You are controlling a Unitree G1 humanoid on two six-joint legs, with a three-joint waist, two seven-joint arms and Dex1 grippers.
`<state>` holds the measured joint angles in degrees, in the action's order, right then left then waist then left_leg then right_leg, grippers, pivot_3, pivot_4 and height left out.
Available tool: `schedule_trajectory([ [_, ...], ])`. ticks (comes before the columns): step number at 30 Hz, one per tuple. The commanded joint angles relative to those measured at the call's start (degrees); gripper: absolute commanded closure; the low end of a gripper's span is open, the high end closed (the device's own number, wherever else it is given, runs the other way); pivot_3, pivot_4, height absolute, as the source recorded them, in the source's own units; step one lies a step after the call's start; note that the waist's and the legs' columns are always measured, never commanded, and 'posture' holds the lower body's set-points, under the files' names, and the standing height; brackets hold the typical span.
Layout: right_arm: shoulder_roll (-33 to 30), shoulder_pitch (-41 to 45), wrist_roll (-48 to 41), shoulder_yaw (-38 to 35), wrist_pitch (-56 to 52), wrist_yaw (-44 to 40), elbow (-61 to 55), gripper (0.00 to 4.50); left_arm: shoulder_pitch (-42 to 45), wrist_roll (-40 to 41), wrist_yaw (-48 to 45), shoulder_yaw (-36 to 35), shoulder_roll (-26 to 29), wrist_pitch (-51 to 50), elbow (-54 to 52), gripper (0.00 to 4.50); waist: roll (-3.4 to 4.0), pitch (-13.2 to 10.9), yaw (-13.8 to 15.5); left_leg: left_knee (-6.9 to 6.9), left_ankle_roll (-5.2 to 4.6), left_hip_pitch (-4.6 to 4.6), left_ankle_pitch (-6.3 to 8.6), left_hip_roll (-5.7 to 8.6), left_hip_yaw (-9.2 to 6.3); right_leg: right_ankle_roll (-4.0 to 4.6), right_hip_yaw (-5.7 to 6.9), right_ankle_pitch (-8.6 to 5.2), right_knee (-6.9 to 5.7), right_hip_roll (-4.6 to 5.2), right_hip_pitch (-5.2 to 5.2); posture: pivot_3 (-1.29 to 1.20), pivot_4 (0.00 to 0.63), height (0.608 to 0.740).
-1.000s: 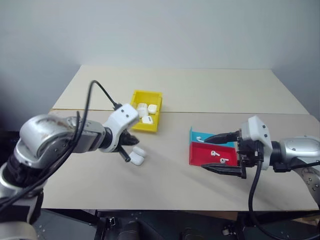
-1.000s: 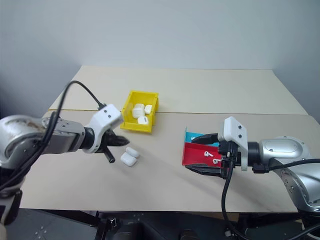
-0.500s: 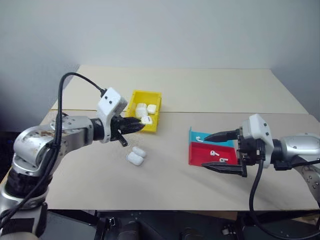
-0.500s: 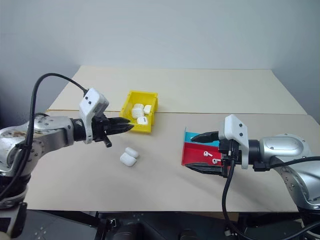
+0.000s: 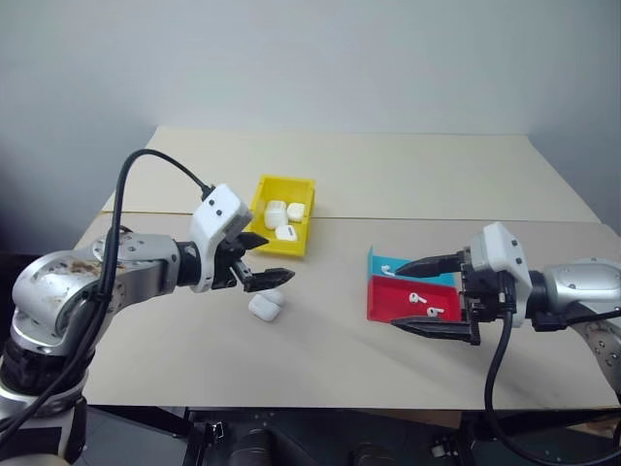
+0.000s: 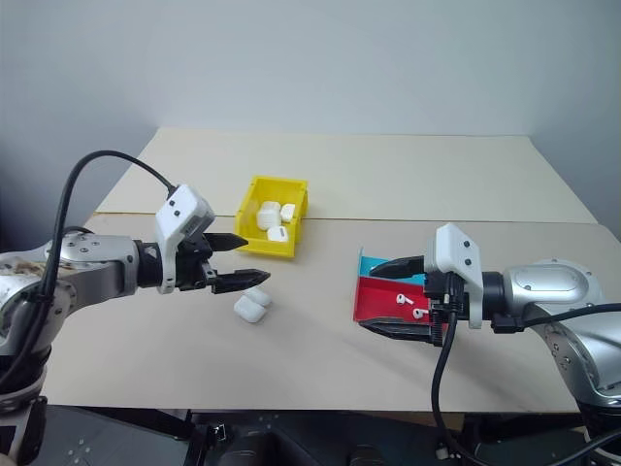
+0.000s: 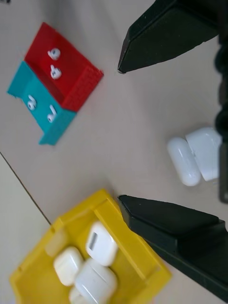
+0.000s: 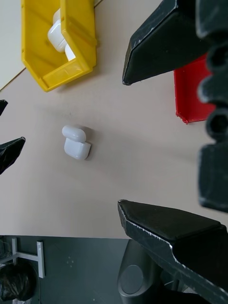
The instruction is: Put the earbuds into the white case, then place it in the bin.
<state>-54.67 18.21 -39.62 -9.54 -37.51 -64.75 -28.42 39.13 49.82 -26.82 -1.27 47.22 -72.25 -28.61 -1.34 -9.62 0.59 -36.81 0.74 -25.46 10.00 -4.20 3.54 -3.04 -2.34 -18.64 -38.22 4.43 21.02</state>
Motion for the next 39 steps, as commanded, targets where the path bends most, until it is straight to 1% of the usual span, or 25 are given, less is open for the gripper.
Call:
schedule_trajectory([
  [1,-0.16,1.15,-0.95,-0.46,0.63,0.12,-0.47,0.00,4.30,0.30,6.05,-2.67,-2.70,-5.95,-2.54,0.04,-0.02,-0.01,0.10,-0.01,0.00,-0.01,0.00,0.00,-0.02,0.00,0.02,0.00,0.00,0.00,0.00,0.00,0.150,0.740],
  [3,-0.09,1.24,-1.03,-0.46,0.57,0.22,-0.38,0.00,8.12,2.27,7.52,-4.98,-6.02,-14.25,1.04,0.04,-0.02,-0.01,0.16,-0.01,0.00,-0.01,0.00,0.01,-0.02,0.00,0.02,0.00,0.00,0.00,-0.01,0.00,0.150,0.740],
  [5,0.01,1.33,-1.10,-0.44,0.52,0.37,-0.30,0.00,11.10,3.36,7.17,-5.13,-6.86,-19.41,3.74,0.04,-0.02,-0.01,0.08,-0.03,0.00,-0.02,0.00,0.01,-0.04,-0.01,0.04,0.00,-0.01,0.00,-0.01,0.00,0.150,0.740],
  [7,0.09,1.41,-1.20,-0.46,0.35,0.61,-0.29,0.00,12.40,5.19,6.18,-2.51,-4.92,-20.25,5.49,0.04,-0.02,-0.01,-0.26,-0.02,0.00,0.00,0.00,0.01,-0.04,-0.01,0.03,0.00,-0.02,-0.01,-0.01,0.00,0.150,0.740],
  [9,0.19,1.69,-1.25,-0.23,0.12,1.00,-0.37,0.00,12.79,5.06,6.16,1.28,-2.61,-20.25,4.96,0.04,-0.02,-0.01,-0.72,0.04,0.00,0.01,0.00,0.00,-0.03,-0.01,-0.02,0.00,-0.02,-0.01,0.03,0.00,0.150,0.740],
  [12,0.27,1.86,-1.42,-0.16,-0.18,1.65,-0.56,0.00,13.32,6.33,11.40,5.33,-0.90,-20.25,6.67,0.04,-0.02,-0.01,-0.72,0.06,0.01,0.01,0.00,0.00,-0.03,-0.01,-0.03,0.00,-0.02,0.00,0.03,0.00,0.150,0.740],
  [14,0.24,1.61,-1.53,-0.41,-0.28,1.88,-0.71,0.00,15.22,6.63,16.18,9.97,0.43,-20.25,7.20,0.04,-0.02,-0.01,-0.59,0.03,0.01,0.01,-0.01,0.00,-0.04,-0.01,-0.02,0.00,-0.03,0.00,0.02,0.00,0.150,0.740],
  [15,0.24,1.51,-1.58,-0.49,-0.32,1.96,-0.76,0.00,16.69,8.32,19.26,12.28,1.18,-20.25,9.21,0.04,-0.03,-0.01,-0.53,0.02,0.01,0.01,-0.01,0.00,-0.04,-0.01,-0.02,0.00,-0.03,0.00,0.02,0.00,0.150,0.740],
  [16,0.23,1.40,-1.61,-0.56,-0.34,2.02,-0.81,0.00,17.61,10.58,21.43,13.01,1.37,-20.25,11.31,0.04,-0.03,-0.01,-0.37,0.00,0.01,0.00,-0.01,0.00,-0.04,-0.01,-0.02,0.00,-0.04,0.00,0.02,0.00,0.150,0.740],
  [19,0.16,1.04,-1.63,-0.70,-0.34,2.12,-0.87,0.00,22.16,18.79,23.59,18.40,3.79,-20.25,16.57,0.04,-0.03,-0.02,-0.20,0.00,0.01,0.00,0.00,0.00,-0.05,-0.01,0.00,0.00,-0.05,0.00,0.03,0.00,0.150,0.740],
  [21,0.16,0.97,-1.69,-0.74,-0.38,2.21,-0.91,0.00,24.79,24.98,28.88,22.88,4.50,-20.25,22.07,0.04,-0.03,-0.01,-0.11,0.02,0.00,0.00,0.00,0.01,-0.04,-0.01,-0.02,0.00,-0.02,0.01,0.04,0.00,0.150,0.740],
  [25,0.23,1.29,-1.78,-0.44,-0.64,2.64,-0.98,0.00,28.95,38.33,37.72,29.37,5.41,-20.25,30.84,0.04,-0.03,-0.01,-0.08,0.00,0.00,0.00,0.00,0.00,-0.07,-0.01,-0.02,0.00,-0.08,0.01,0.05,0.00,0.150,0.740],
  [28,0.26,1.53,-1.82,-0.19,-0.75,2.86,-0.97,0.00,29.45,44.81,43.96,30.89,4.75,-20.25,31.63,0.04,-0.03,-0.01,-0.09,0.00,0.01,-0.01,0.00,0.01,-0.07,-0.01,-0.04,0.00,-0.09,0.02,0.06,0.00,0.150,0.740],
  [32,0.11,1.53,-2.08,-0.25,-0.55,2.90,-0.76,0.00,29.50,51.43,52.31,34.01,3.06,-19.77,33.63,0.04,-0.03,-0.01,-0.04,0.00,0.03,-0.01,-0.02,0.01,-0.07,-0.01,-0.03,0.00,-0.09,0.02,0.05,0.00,0.150,0.740],
  [35,0.03,1.28,-2.02,-0.31,-0.31,2.85,-0.76,0.00,28.08,56.08,58.72,35.37,2.60,-16.31,32.47,0.04,-0.03,-0.01,-0.03,-0.03,0.04,0.00,-0.03,0.01,-0.07,-0.01,-0.03,0.00,-0.11,0.02,0.04,0.00,0.150,0.740],
  [39,0.06,1.27,-1.90,-0.25,-0.28,3.02,-0.88,0.00,28.03,62.10,65.09,39.87,2.24,-13.34,33.32,0.04,-0.02,-0.01,-0.02,-0.02,0.07,0.00,-0.04,0.01,-0.08,-0.01,-0.04,0.00,-0.11,0.03,0.05,0.00,0.150,0.740],
])
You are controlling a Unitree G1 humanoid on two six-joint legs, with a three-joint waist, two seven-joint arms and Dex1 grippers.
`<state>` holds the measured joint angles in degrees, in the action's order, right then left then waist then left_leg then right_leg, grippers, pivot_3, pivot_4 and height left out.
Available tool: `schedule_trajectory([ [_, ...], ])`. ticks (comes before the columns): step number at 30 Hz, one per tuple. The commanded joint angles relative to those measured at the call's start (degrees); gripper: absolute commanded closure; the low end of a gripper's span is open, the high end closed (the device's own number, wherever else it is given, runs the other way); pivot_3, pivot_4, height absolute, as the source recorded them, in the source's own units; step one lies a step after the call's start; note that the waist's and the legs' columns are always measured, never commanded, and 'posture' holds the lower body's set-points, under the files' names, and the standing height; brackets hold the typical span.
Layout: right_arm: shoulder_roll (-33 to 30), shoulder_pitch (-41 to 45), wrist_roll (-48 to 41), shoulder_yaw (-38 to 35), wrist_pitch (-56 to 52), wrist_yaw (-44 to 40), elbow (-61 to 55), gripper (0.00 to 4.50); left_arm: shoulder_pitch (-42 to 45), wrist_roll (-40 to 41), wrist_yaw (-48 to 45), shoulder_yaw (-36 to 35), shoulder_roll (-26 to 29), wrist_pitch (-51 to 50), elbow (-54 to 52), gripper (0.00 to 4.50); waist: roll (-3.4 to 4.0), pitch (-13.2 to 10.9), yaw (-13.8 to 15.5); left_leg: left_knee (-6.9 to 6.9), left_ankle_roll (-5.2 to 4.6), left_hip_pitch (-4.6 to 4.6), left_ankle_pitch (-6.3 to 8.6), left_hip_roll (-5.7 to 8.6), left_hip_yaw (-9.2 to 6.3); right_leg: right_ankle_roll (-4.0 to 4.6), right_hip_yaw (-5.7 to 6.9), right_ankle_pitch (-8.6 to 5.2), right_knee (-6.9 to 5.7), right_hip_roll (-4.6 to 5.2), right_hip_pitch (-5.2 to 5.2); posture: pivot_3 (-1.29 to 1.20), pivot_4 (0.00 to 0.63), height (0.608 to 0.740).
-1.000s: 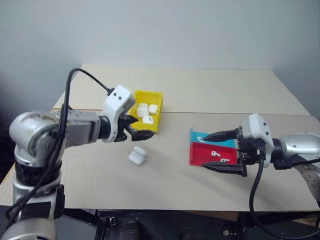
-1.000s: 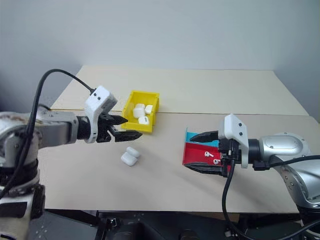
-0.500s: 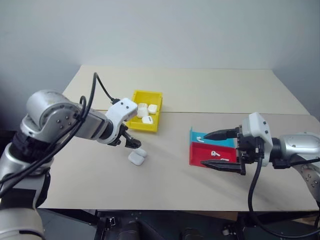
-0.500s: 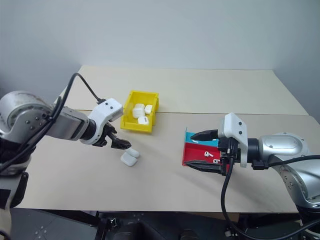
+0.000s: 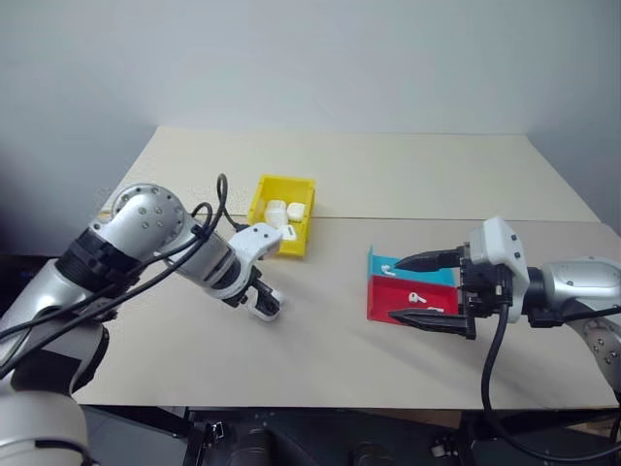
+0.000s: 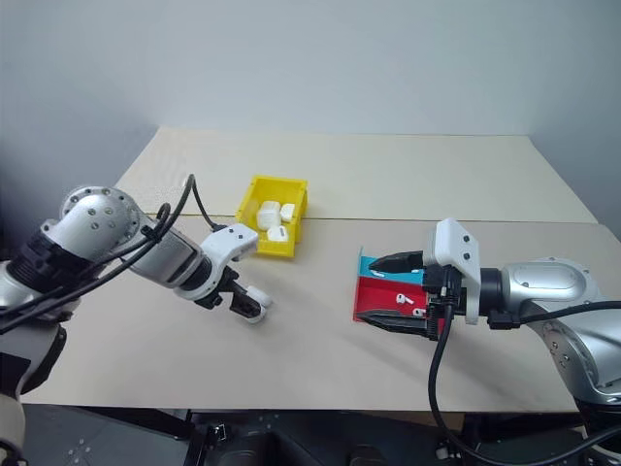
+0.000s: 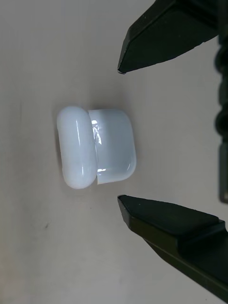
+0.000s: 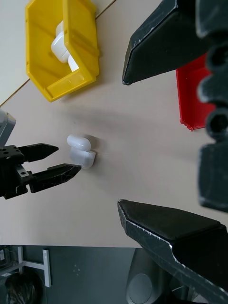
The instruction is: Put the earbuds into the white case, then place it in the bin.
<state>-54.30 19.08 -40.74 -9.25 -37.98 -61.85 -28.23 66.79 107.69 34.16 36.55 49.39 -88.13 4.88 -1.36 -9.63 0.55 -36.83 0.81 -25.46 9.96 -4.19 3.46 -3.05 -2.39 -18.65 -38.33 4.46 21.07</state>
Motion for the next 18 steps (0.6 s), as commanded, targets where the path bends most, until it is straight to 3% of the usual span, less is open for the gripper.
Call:
schedule_trajectory([
  [1,-0.27,0.49,-0.78,-0.46,0.12,0.23,-1.11,0.00,0.33,4.91,5.00,2.67,-0.24,3.13,0.22,0.04,0.00,0.00,0.05,0.00,0.01,0.00,-0.01,0.00,0.00,0.00,0.00,0.00,0.00,0.00,0.00,0.00,0.150,0.740],
  [18,-0.09,-0.40,-0.73,-0.60,0.44,1.33,-2.19,0.00,-2.88,4.74,14.71,4.39,-4.70,6.40,2.64,0.04,0.00,0.00,0.05,0.00,0.04,0.00,-0.03,0.03,0.01,0.00,0.00,0.00,0.02,0.00,-0.01,0.00,0.150,0.740],
])
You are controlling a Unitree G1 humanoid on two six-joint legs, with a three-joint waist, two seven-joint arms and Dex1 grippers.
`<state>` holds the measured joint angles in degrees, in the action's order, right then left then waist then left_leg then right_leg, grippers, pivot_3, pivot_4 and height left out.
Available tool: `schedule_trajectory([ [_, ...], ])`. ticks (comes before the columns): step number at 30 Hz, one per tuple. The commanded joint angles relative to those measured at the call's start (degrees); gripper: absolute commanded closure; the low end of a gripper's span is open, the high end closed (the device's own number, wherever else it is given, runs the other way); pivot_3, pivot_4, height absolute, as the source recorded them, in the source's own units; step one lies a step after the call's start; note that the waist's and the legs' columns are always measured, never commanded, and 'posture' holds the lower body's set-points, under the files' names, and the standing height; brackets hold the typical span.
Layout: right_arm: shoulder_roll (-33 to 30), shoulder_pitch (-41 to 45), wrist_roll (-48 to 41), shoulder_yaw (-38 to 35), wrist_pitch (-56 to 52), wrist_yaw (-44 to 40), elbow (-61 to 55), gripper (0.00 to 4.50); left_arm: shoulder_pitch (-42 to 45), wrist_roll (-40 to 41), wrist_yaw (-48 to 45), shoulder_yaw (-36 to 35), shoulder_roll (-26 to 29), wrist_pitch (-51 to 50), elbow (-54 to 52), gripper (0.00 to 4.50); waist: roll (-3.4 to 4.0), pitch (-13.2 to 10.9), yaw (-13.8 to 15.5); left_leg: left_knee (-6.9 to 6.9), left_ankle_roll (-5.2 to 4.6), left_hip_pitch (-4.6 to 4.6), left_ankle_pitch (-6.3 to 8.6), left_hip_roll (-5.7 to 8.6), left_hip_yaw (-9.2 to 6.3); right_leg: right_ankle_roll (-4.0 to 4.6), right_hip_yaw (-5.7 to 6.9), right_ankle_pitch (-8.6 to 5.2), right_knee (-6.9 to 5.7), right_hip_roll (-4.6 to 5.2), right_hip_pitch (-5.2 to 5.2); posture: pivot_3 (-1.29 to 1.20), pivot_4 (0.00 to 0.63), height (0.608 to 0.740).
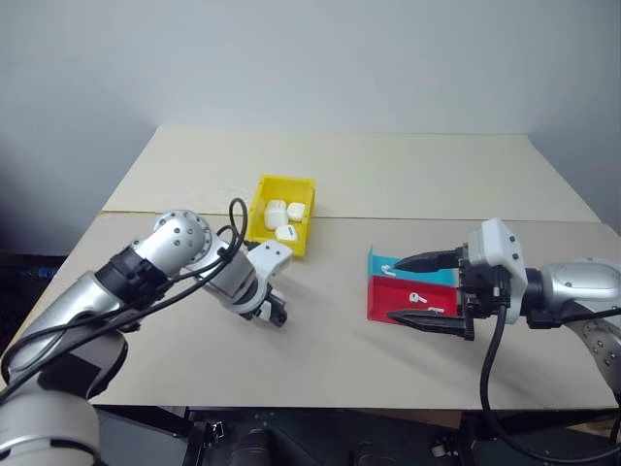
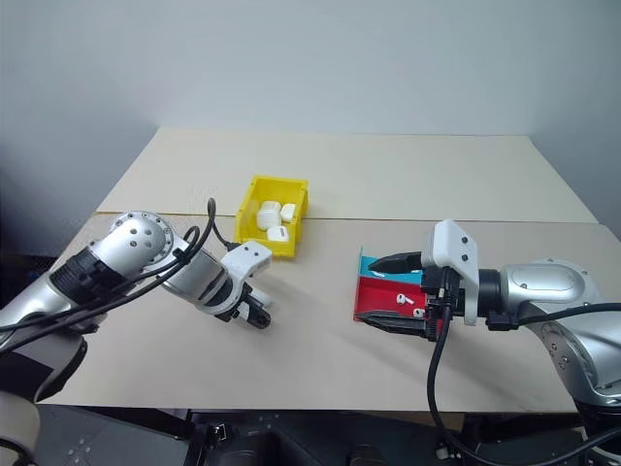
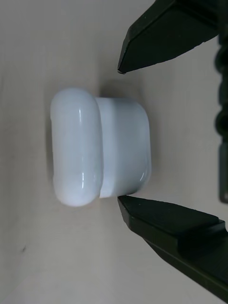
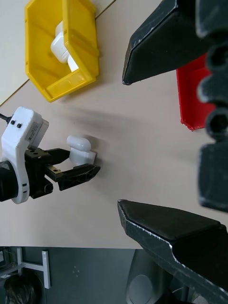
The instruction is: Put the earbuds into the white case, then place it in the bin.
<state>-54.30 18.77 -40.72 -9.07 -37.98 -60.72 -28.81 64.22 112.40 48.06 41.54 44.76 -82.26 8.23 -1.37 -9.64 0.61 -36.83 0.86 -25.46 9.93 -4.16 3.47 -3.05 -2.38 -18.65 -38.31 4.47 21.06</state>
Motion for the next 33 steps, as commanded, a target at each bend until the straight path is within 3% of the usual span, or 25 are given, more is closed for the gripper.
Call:
schedule_trajectory([
  [1,-0.15,-0.19,-0.76,-0.87,0.49,0.18,-1.63,0.00,-0.55,0.20,1.54,-0.71,-0.22,0.89,-0.78,0.04,0.00,0.00,-0.02,0.00,0.00,0.00,0.00,0.00,0.00,0.00,0.00,0.00,0.00,0.00,0.00,0.00,0.150,0.740],
  [4,-0.20,-0.37,-0.74,-0.95,0.53,0.20,-1.74,0.00,-1.20,-0.26,2.48,-1.39,-0.55,1.36,-1.23,0.22,0.00,0.00,0.02,0.00,0.01,0.00,-0.01,0.00,0.00,0.00,0.00,0.00,0.00,0.00,0.00,0.00,0.150,0.740],
  [10,-0.27,-0.54,-0.71,-1.00,0.76,0.04,-1.95,0.00,-2.30,-0.32,3.91,-2.04,-0.14,2.29,-1.86,1.75,0.01,0.00,0.01,-0.01,0.04,0.01,-0.02,0.01,0.00,0.00,0.00,0.00,0.00,0.00,-0.02,0.00,0.150,0.740],
  [15,-0.12,-0.42,-0.54,-0.76,1.00,-0.08,-1.71,0.00,-4.62,-1.17,2.45,-5.12,1.61,3.24,-4.97,1.76,0.01,0.00,-0.13,0.00,0.06,0.02,-0.04,0.01,0.01,0.00,-0.01,0.00,0.00,0.00,-0.02,0.00,0.150,0.740],
  [18,-0.03,-0.47,-0.36,-0.65,1.25,-0.27,-1.33,0.00,-8.30,-7.71,-1.91,-10.93,4.65,4.08,-13.22,1.76,0.00,0.00,-0.24,0.04,0.37,0.01,-0.22,0.01,0.02,0.00,-0.01,0.00,0.01,0.00,-0.01,0.00,0.150,0.740],
  [22,0.13,-0.75,0.07,-0.42,1.82,-0.59,-0.67,0.00,-21.28,-30.46,-20.39,-24.54,9.45,19.88,-31.49,1.76,0.02,0.01,-0.41,0.13,0.52,0.01,-0.31,0.01,0.09,0.01,-0.03,0.00,0.13,0.00,0.01,0.00,0.150,0.740],
  [26,0.31,0.19,0.45,0.21,2.19,-0.74,0.46,0.00,-37.08,-48.05,-42.14,-37.14,2.60,45.62,-36.34,1.76,0.06,0.04,0.19,0.15,0.58,0.11,-0.35,0.01,0.15,0.03,0.03,0.01,0.16,0.01,-0.09,0.00,0.150,0.740],
  [29,0.27,1.58,0.90,0.84,2.49,-1.11,1.49,0.00,-39.96,-51.08,-57.33,-39.94,-3.66,53.36,-33.82,1.76,0.03,0.04,0.64,0.13,0.54,0.15,-0.32,0.02,0.11,0.06,0.15,0.03,0.25,0.01,-0.25,0.00,0.150,0.740],
  [33,-0.37,3.57,2.05,1.50,3.23,-2.54,3.32,0.00,-36.37,-56.59,-72.38,-38.10,-10.87,59.50,-28.81,1.76,0.03,0.05,0.82,0.08,-0.02,0.17,-0.01,0.02,0.05,0.07,0.19,0.04,0.26,0.00,-0.36,0.00,0.150,0.740],
])
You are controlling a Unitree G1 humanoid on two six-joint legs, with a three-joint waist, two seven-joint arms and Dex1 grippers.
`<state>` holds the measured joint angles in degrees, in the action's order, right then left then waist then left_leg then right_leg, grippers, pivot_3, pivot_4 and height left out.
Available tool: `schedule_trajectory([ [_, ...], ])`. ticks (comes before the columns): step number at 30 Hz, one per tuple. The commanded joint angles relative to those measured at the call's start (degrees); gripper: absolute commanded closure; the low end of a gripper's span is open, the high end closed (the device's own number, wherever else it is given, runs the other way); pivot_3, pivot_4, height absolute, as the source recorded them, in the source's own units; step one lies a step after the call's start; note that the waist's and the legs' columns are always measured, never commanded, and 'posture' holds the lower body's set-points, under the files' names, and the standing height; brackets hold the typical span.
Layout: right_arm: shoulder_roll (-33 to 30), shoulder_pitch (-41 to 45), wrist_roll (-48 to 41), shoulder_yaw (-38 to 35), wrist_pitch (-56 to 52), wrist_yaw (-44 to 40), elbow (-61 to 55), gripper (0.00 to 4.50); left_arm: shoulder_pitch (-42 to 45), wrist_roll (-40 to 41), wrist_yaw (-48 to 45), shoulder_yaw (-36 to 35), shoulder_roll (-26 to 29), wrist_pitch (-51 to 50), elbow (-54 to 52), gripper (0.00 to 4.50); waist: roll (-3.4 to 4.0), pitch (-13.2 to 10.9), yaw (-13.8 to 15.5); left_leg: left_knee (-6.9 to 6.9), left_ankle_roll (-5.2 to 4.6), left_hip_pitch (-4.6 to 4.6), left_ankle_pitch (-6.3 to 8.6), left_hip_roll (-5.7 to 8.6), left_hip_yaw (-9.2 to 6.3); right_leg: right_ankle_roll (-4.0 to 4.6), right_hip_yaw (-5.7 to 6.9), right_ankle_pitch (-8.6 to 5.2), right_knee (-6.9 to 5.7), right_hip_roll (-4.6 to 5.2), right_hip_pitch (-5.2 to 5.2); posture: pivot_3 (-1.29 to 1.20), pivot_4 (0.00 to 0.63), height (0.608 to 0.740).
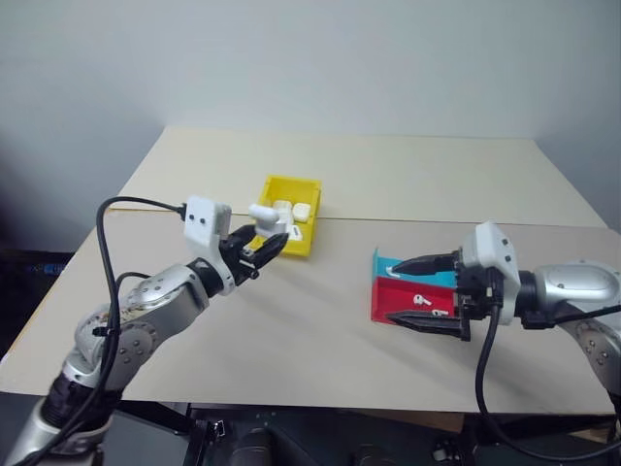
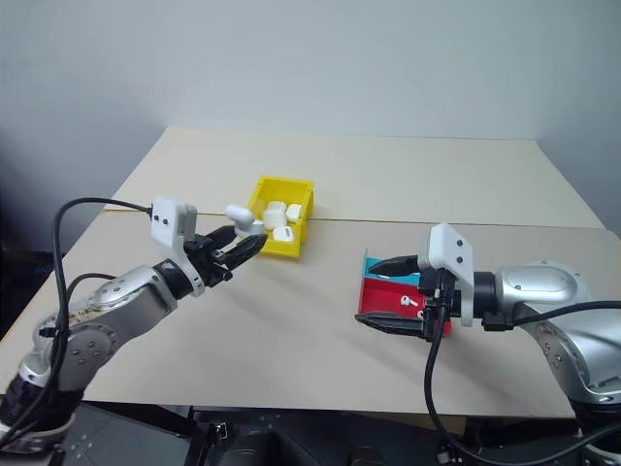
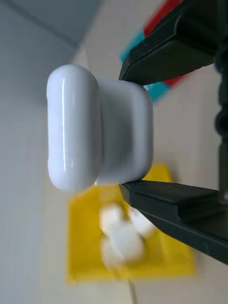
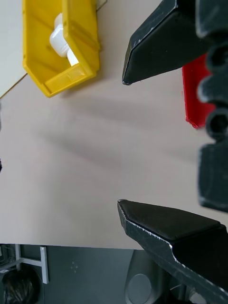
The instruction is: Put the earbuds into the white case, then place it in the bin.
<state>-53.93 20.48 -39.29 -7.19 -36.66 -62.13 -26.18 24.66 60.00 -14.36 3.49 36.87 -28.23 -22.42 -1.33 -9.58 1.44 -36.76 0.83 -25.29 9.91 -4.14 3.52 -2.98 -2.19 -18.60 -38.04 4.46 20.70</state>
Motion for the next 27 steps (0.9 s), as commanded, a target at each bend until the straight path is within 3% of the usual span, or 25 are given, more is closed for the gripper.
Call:
schedule_trajectory([
  [1,-0.94,2.35,0.91,-0.34,2.00,-1.49,1.23,0.00,4.58,-6.17,-13.76,0.86,-4.46,7.08,3.24,1.76,-0.01,0.00,-0.09,-0.01,-0.02,0.00,0.01,0.00,0.01,-0.01,-0.01,0.00,0.01,0.00,0.00,0.00,0.150,0.740],
  [7,-3.19,4.06,2.72,-0.67,1.83,-3.50,3.74,0.00,12.29,-8.92,-30.08,3.29,-12.31,8.96,8.06,1.76,-0.01,0.00,-0.44,-0.03,-0.07,-0.02,0.04,0.00,0.01,-0.03,-0.04,0.01,0.02,-0.01,0.01,0.00,0.150,0.740],
  [14,-9.07,2.98,5.66,-0.60,0.26,-5.21,5.91,0.00,13.83,-9.25,-44.88,4.52,-14.86,7.83,9.13,1.76,0.02,0.01,-1.15,-0.03,-0.10,0.00,0.05,-0.01,0.02,-0.04,-0.07,0.00,0.00,-0.02,0.01,0.00,0.150,0.740],
  [19,-13.53,6.13,10.70,4.33,-5.07,-2.13,7.05,0.00,10.60,-11.96,-43.73,5.52,-18.19,7.35,7.11,1.76,0.06,0.04,-1.23,-0.09,-0.13,0.02,0.06,-0.02,0.02,-0.04,-0.09,0.01,-0.02,-0.01,0.00,0.00,0.150,0.740],
  [26,-16.46,12.33,16.16,14.51,-11.20,-4.17,7.12,0.00,6.83,-14.54,-41.03,5.94,-18.85,5.61,3.75,1.76,0.08,0.04,-1.47,-0.07,-0.15,0.02,0.08,-0.05,0.03,-0.04,-0.14,0.01,-0.01,-0.02,0.03,0.00,0.150,0.740],
  [27,-16.33,13.22,17.18,15.87,-10.77,-4.78,7.42,0.18,6.63,-14.99,-40.95,6.21,-19.17,5.86,3.52,1.76,0.08,0.04,-1.44,-0.08,-0.15,0.02,0.07,-0.05,0.04,-0.04,-0.14,0.01,-0.01,-0.02,0.03,0.00,0.150,0.740],
])
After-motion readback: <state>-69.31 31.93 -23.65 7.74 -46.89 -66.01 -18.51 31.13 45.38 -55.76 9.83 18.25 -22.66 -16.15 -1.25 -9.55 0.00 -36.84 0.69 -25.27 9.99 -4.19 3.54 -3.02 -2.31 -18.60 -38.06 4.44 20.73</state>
